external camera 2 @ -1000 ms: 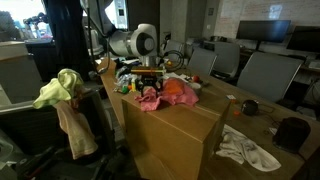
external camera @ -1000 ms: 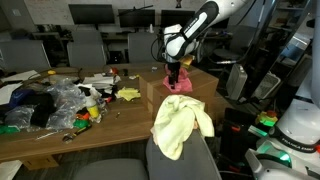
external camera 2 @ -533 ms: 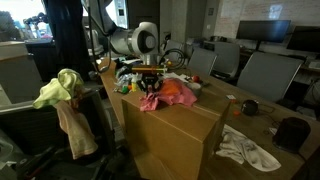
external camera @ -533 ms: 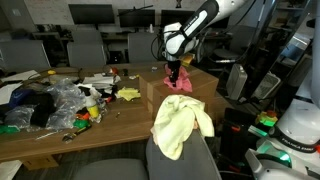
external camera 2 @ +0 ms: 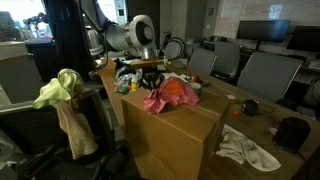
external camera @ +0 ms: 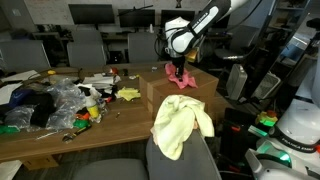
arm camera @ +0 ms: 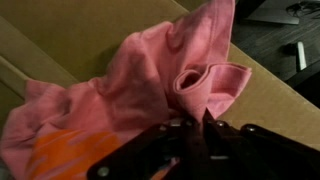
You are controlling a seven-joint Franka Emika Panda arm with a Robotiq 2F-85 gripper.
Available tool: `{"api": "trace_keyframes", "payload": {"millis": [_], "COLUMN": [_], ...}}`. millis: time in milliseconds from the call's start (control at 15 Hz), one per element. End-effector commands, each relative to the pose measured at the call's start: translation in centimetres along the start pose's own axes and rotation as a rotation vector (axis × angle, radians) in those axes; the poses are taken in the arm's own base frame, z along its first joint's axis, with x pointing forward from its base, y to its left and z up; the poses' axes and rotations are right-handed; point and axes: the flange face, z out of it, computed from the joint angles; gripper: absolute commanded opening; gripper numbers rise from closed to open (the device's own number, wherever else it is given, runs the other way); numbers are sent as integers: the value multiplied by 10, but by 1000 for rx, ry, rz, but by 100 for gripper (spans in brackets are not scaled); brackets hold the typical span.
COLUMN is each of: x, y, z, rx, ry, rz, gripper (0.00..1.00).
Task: Put the peach shirt, the green towel and the pink shirt on the backrest of the chair
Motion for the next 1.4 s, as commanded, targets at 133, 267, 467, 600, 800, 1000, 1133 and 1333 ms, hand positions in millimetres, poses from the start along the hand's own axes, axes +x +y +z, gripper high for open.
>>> {"api": "trace_keyframes", "payload": {"millis": [133, 267, 467, 600, 800, 1000, 1133, 1333], "x": [-57, -71, -90, -101, -120, -141, -156, -178], "y": [-27, -38, -59, -76, -102, -130, -146, -170], "z": [-71, -100, -149, -179, -221, -259, -281, -309], "rx": [-174, -233, -276, -290, -323, -349, -363, -395], "ry": [-34, -24, 28, 68, 131, 192, 223, 267], "rz": [-3, 5, 12, 13, 3, -4, -13, -9], "gripper": [3, 3, 3, 3, 3, 3, 3, 3]}}
